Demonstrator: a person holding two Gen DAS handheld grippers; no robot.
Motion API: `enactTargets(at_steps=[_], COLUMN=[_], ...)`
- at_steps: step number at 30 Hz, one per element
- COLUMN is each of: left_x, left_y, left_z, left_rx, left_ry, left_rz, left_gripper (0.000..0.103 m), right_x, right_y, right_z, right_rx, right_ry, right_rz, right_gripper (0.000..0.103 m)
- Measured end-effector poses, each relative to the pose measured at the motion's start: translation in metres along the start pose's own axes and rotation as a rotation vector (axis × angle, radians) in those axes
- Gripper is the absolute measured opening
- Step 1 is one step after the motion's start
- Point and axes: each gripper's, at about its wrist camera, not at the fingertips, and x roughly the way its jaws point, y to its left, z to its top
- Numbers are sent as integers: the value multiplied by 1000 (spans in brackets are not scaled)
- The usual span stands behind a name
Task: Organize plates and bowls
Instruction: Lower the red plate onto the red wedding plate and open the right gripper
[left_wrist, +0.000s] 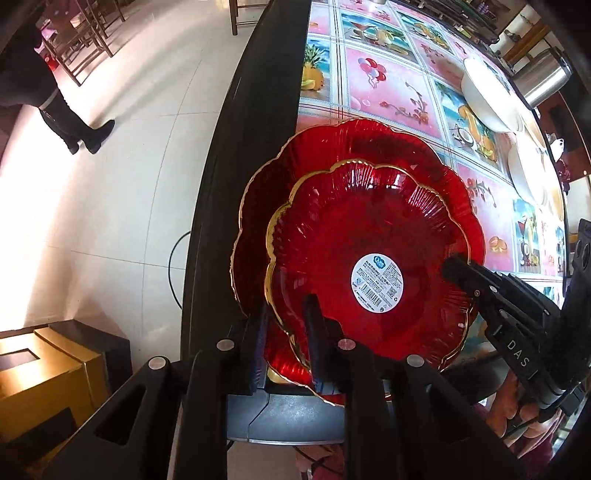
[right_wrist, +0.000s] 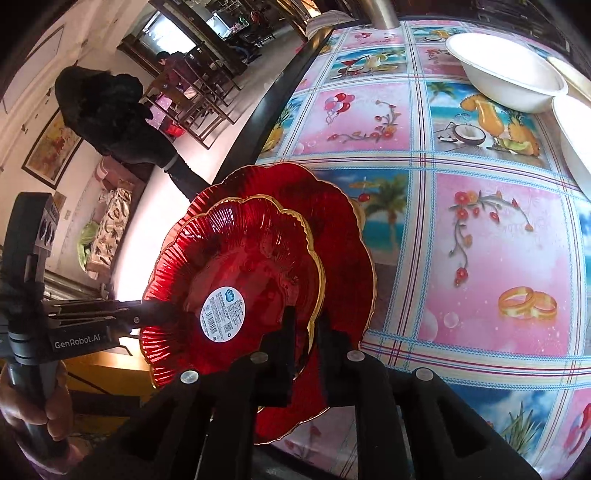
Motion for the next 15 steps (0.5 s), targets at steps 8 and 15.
enactTargets(at_steps=[8,15], left_x=[-26,-70], left_y=[-3,-33], left_z=[-4,-21], left_rx=[34,23], left_ry=[-109,-303], left_rz=[89,-146], left_gripper=[21,26], right_x=[-20,-68], right_y=[33,41], right_z=[-20,-21], right_rx=[-249,-363], right_ry=[-76,-203], right_rz=[-174,-115], right_gripper=[46,47])
